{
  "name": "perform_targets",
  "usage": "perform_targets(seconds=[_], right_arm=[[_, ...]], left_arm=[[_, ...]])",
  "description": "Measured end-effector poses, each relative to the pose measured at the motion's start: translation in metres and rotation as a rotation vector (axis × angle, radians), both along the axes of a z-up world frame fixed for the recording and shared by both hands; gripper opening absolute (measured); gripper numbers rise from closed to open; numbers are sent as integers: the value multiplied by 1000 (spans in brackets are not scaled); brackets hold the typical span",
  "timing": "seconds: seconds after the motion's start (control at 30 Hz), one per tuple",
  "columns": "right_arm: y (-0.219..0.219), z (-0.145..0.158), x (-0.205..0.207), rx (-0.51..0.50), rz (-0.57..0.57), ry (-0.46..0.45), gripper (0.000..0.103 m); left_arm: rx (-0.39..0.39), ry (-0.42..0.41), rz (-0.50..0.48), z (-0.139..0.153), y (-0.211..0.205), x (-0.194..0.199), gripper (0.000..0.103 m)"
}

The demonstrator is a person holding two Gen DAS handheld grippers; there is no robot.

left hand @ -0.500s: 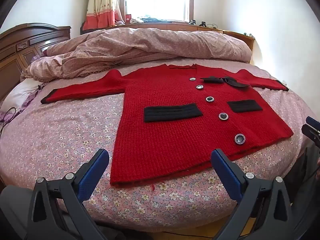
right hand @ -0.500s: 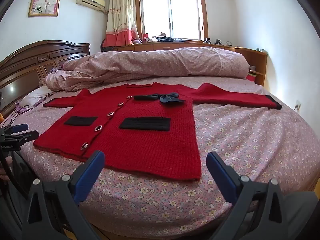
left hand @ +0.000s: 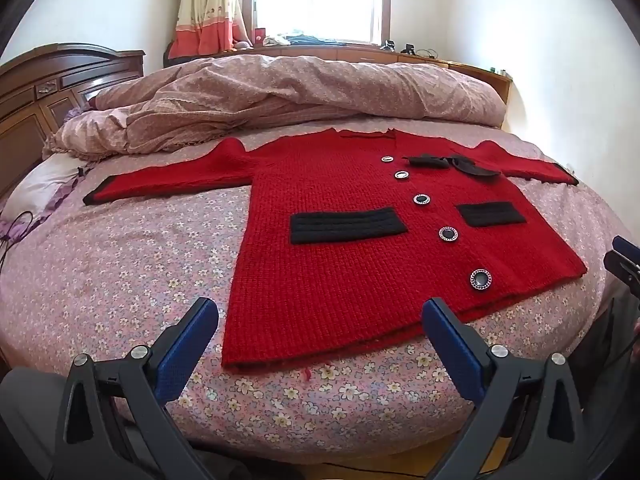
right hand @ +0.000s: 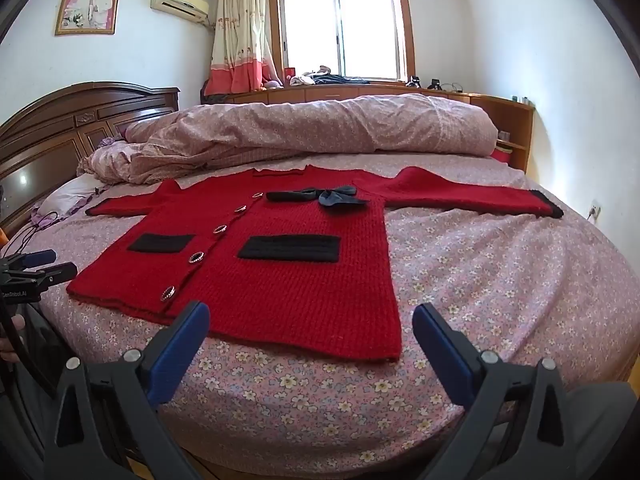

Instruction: Fold small clothes

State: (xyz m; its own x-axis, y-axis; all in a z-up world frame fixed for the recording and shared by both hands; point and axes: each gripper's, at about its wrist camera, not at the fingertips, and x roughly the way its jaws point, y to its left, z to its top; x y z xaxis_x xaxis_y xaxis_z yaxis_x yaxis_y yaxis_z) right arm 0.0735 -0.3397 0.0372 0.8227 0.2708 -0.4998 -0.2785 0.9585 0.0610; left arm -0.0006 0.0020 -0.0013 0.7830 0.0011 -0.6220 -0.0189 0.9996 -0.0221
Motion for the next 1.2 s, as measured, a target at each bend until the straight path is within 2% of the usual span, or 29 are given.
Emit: perform_targets(seconds=[1.2], right_arm=[[2,2,-1,-7,3,-1,103]], left_arm=[[0,1,3,2,1,0,99]])
